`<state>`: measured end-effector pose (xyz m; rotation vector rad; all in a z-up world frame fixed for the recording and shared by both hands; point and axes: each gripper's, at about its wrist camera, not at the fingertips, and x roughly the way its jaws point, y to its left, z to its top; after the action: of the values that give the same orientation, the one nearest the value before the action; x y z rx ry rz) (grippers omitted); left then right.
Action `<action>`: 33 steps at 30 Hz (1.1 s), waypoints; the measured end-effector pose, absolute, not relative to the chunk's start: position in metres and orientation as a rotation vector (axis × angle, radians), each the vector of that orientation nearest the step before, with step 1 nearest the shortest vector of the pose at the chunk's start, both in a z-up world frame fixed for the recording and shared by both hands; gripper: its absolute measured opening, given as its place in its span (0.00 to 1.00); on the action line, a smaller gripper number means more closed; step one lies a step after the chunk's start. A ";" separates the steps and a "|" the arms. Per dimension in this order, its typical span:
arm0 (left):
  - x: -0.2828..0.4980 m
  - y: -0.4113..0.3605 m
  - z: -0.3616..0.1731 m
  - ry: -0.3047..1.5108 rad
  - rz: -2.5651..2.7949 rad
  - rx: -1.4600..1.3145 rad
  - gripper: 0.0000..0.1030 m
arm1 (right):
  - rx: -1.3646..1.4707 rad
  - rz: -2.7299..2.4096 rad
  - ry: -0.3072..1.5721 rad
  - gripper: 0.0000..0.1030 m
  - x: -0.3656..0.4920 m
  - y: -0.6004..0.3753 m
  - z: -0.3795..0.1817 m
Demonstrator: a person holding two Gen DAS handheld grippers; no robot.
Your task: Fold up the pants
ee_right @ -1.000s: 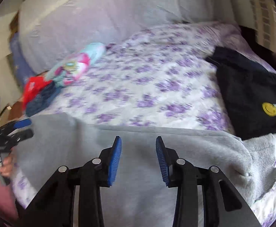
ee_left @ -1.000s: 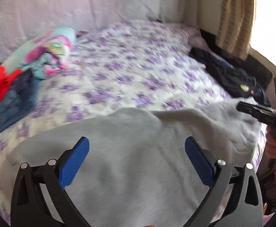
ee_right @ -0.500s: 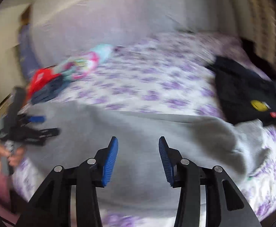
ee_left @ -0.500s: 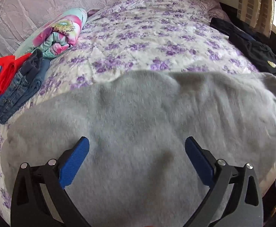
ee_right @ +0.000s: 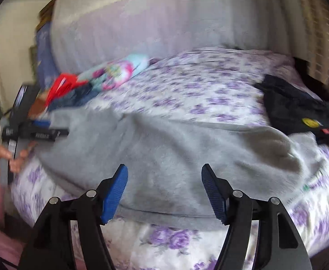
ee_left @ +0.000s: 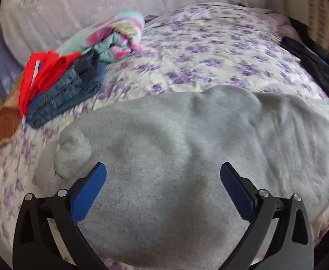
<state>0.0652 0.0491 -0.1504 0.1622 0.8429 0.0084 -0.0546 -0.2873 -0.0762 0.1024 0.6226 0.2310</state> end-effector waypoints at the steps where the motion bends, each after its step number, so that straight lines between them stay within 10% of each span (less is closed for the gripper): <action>1: 0.067 0.048 -0.152 0.858 -0.004 0.146 0.96 | 0.157 0.200 0.614 0.67 -0.057 -0.298 -0.077; 23: 0.044 -0.257 -0.178 0.840 -0.503 0.225 0.96 | 0.828 -0.204 0.531 0.72 -0.064 -0.467 -0.127; 33: 0.052 -0.278 -0.194 0.864 -0.427 0.263 0.96 | 0.864 -0.185 0.560 0.73 -0.041 -0.479 -0.144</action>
<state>0.0524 -0.2780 -0.1942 0.2627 0.8645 -0.4265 -0.0411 -0.4790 -0.1440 0.8639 0.5597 -0.1854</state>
